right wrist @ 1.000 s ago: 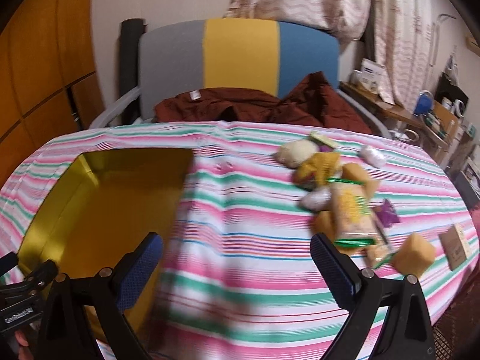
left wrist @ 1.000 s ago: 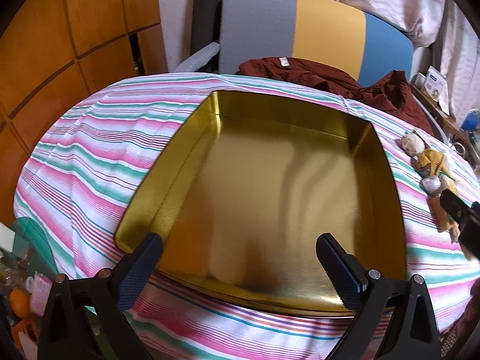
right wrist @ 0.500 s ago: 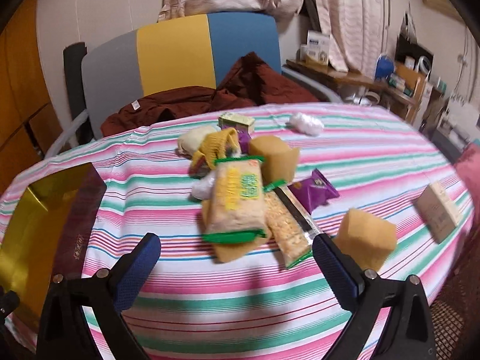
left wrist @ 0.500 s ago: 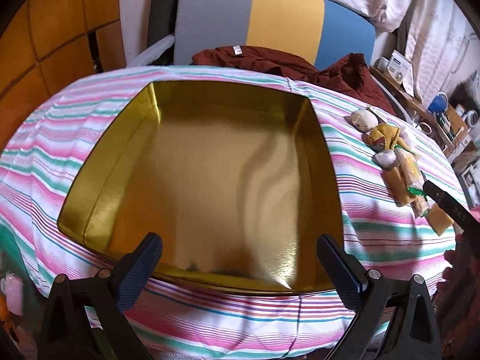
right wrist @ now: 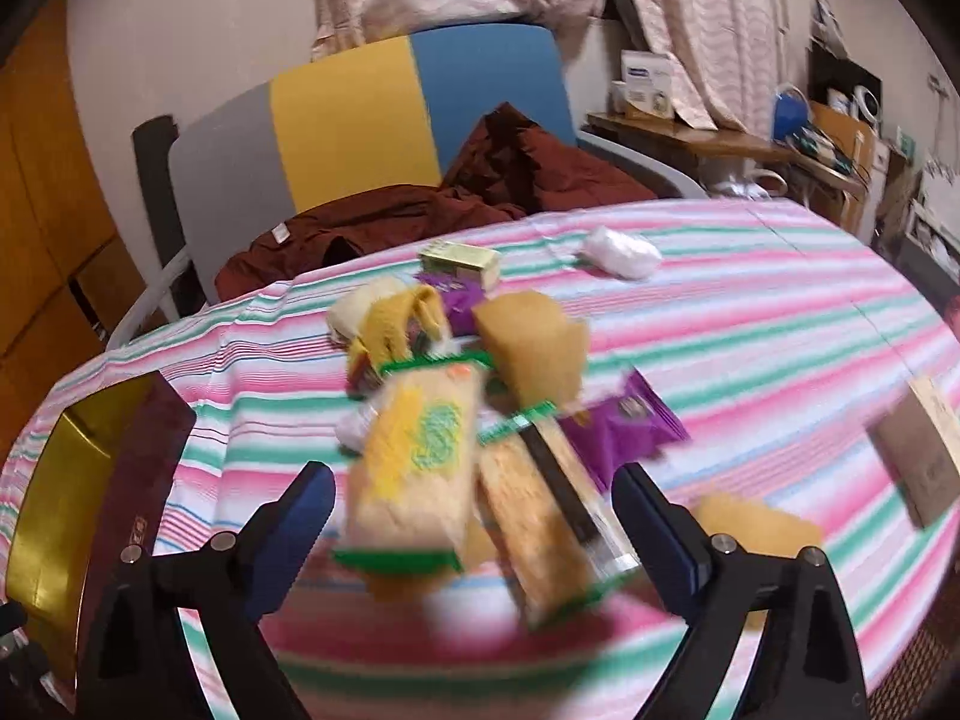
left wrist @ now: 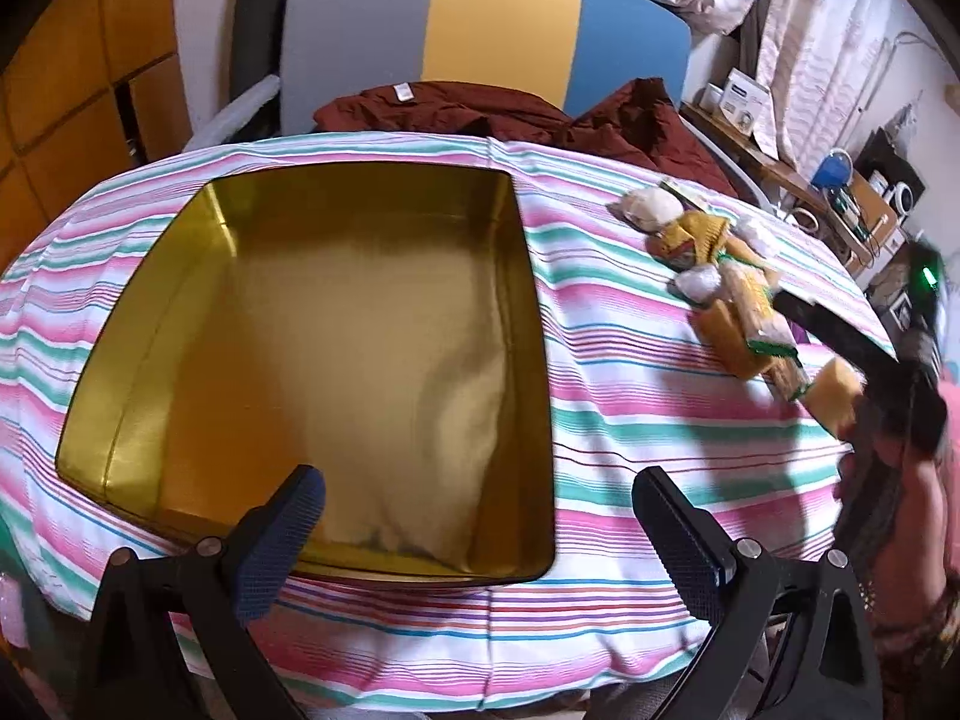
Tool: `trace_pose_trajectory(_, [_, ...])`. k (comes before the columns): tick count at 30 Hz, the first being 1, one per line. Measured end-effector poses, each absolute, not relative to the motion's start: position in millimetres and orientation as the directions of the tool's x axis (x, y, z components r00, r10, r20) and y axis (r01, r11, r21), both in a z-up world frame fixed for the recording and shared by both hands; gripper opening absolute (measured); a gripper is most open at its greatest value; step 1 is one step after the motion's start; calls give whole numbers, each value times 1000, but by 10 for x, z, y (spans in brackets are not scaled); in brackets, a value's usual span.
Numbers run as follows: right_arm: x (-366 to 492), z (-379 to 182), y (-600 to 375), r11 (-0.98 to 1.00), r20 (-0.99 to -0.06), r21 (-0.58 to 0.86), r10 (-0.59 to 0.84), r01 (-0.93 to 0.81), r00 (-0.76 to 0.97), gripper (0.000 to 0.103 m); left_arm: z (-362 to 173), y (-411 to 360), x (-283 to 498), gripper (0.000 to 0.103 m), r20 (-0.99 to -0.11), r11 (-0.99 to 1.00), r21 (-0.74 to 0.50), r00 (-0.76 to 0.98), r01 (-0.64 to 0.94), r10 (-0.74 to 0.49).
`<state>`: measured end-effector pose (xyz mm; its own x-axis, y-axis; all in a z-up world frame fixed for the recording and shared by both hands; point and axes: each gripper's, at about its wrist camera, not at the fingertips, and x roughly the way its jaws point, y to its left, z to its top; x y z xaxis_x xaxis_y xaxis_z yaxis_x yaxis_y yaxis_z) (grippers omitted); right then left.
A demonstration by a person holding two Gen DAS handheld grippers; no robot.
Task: Organize objects
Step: 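Grasp the WEIDAN cracker pack with the right tool while the left tool approaches a sponge cake, then grasp a yellow sponge cake with the left tool while the right tool lifts the cracker pack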
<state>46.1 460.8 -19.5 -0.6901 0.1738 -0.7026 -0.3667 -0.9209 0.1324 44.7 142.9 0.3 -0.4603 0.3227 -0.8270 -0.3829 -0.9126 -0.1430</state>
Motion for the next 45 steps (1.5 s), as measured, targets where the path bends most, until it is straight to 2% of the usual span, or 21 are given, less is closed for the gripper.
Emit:
trace_pose_trajectory(2, [307, -237, 4556, -933, -719, 112, 162, -342, -675, 85, -5, 1495, 467, 103, -830, -910, -129, -459, -395, 317])
trace_pose_trajectory(4, [169, -329, 4506, -939, -756, 42, 194, -342, -626, 72, 5, 1543, 496, 103, -832, -906, -119, -457, -407, 315])
trace_pose_trajectory(5, [140, -370, 4502, -939, -766, 27, 200, -342, -610, 70, 12, 1567, 508, 103, -832, -904, -113, -459, -412, 313])
trace_pose_trajectory(6, [126, -408, 4508, -939, -774, 26, 198, -343, -601, 64, 21, 1585, 516, 103, -831, -903, -109, -460, -416, 312])
trace_pose_trajectory(7, [143, -437, 4525, -940, -776, 52, 174, -336, -607, 50, 40, 1584, 521, 103, -832, -900, -109, -457, -421, 315])
trace_pose_trajectory(8, [190, -438, 4543, -940, -768, 85, 151, -332, -623, 47, 49, 1604, 520, 103, -832, -898, -111, -454, -426, 319])
trace_pose_trajectory(15, [623, -379, 4672, -920, -736, 194, 93, -341, -670, 47, 79, 1864, 448, 103, -837, -870, -162, -403, -465, 371])
trace_pose_trajectory(25, [1101, -533, 4763, -917, -763, 191, 86, -350, -641, 47, 53, 2675, 262, 103, -858, -843, -137, -363, -520, 364])
trace_pose_trajectory(36, [1375, -640, 4830, -901, -767, 202, 98, -383, -635, 47, -317, 3610, -82, 103, -887, -817, -238, -226, -525, 404])
trace_pose_trajectory(41, [1390, -656, 4824, -903, -767, 197, 101, -382, -634, 46, -481, 3816, -218, 103, -858, -805, -378, -154, -458, 490])
trace_pose_trajectory(45, [1404, -662, 4836, -902, -765, 207, 93, -380, -638, 47, -528, 3938, -209, 100, -868, -813, -331, -184, -479, 462])
